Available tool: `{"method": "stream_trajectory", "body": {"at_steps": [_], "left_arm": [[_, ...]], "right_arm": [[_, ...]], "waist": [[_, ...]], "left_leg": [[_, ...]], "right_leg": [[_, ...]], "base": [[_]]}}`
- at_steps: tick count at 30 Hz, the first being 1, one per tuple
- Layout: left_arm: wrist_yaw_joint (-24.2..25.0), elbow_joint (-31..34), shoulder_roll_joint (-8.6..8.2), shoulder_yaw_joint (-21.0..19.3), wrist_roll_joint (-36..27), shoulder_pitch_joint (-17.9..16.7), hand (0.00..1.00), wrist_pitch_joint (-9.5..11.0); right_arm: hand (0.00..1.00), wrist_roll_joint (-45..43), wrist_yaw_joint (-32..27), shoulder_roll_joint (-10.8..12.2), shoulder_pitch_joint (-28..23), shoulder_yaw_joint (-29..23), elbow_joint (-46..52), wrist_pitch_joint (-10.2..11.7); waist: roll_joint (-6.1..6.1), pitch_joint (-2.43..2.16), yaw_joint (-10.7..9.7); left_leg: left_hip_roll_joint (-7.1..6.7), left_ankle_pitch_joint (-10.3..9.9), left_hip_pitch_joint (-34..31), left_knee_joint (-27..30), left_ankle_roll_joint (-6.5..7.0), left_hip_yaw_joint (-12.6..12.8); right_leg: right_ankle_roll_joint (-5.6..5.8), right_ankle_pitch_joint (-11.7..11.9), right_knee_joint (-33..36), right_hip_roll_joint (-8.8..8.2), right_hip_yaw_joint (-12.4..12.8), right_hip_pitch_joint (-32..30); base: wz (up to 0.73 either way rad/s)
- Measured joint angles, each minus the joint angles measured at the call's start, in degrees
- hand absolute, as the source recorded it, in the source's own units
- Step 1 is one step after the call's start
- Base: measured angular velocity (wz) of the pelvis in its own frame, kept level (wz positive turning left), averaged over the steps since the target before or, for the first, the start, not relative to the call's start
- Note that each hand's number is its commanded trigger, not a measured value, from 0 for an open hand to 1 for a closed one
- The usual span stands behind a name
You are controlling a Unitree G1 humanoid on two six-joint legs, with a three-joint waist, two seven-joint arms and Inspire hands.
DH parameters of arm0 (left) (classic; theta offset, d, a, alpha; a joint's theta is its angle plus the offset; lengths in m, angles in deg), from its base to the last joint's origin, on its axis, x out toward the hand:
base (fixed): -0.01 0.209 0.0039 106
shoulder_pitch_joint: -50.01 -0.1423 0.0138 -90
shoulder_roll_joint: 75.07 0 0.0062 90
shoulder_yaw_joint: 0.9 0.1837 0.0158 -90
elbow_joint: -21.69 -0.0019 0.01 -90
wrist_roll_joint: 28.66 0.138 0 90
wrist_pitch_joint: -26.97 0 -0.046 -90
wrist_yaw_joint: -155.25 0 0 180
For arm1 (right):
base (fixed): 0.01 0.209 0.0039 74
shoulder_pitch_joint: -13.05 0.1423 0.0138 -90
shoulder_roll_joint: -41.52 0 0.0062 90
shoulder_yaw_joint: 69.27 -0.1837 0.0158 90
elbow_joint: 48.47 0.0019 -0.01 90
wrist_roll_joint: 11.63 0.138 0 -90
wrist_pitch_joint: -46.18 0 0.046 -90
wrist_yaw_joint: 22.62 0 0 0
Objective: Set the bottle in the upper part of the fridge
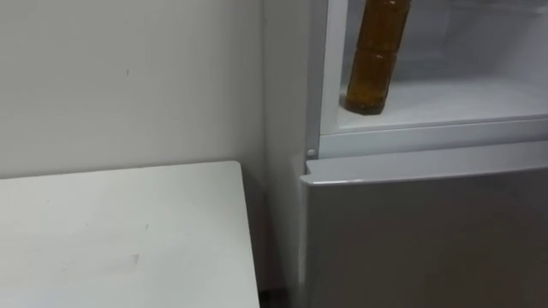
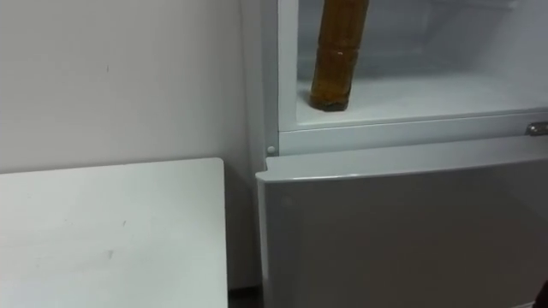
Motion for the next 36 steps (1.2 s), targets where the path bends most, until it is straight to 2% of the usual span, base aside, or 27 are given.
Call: {"method": "stream_trajectory", "body": {"at_steps": [4,7,12,16,23,36], "left_arm": [[0.00,0.13,0.05,0.64,0.89,-0.07,0.00,0.00],[0.00,0.24,0.10,2.15,0.89,-0.06,0.00,0.00],[-0.03,0.48,0.20,2.25,0.99,-0.02,0.00,0.04],[-0.04,0.51,0.32,2.25,1.12,-0.01,0.00,0.26],[-0.05,0.53,0.57,2.30,1.11,0.01,0.00,1.21],[-0.23,0.64,0.68,2.38,1.11,-0.02,0.00,1.22]], "right_arm": [[0.00,-1.70,0.15,0.97,-0.51,2.38,1.27,0.05],[0.00,-2.21,0.78,0.98,-0.54,4.37,1.58,0.05],[0.00,-4.33,2.19,0.98,-1.38,6.80,1.67,0.06],[0.00,-4.36,3.54,0.98,-1.38,8.50,1.80,0.74],[0.00,-4.36,3.74,0.98,-1.37,11.80,1.95,3.51],[0.00,-6.70,5.47,0.94,-1.37,12.32,3.44,4.29]], "waist": [[0.01,0.00,0.14],[0.01,0.00,0.16],[0.08,0.02,1.12],[0.11,0.04,1.71],[0.13,0.03,2.93],[0.48,-0.16,3.21]], "left_leg": [[0.02,0.00,0.18,0.01,0.00,-0.05],[0.04,0.00,0.21,0.02,0.00,-0.13],[0.12,0.00,0.24,0.02,0.00,-0.14],[0.16,-0.05,0.15,-0.01,0.08,-0.27],[0.18,-0.13,0.09,-0.02,0.20,-0.27],[0.19,-0.17,-0.09,-0.12,0.26,-0.70]], "right_leg": [[-0.10,0.09,-0.04,0.02,0.03,0.13],[-0.13,0.22,-0.08,0.04,0.05,0.16],[-0.23,0.43,-0.10,0.16,0.13,0.13],[-0.22,0.43,-0.15,0.22,0.11,0.11],[-0.16,0.52,-0.34,0.22,-0.02,0.20],[0.11,0.81,-2.12,0.22,-0.85,1.15]], "base": [[0.00],[0.00],[0.00],[0.01],[0.00],[0.02]]}}
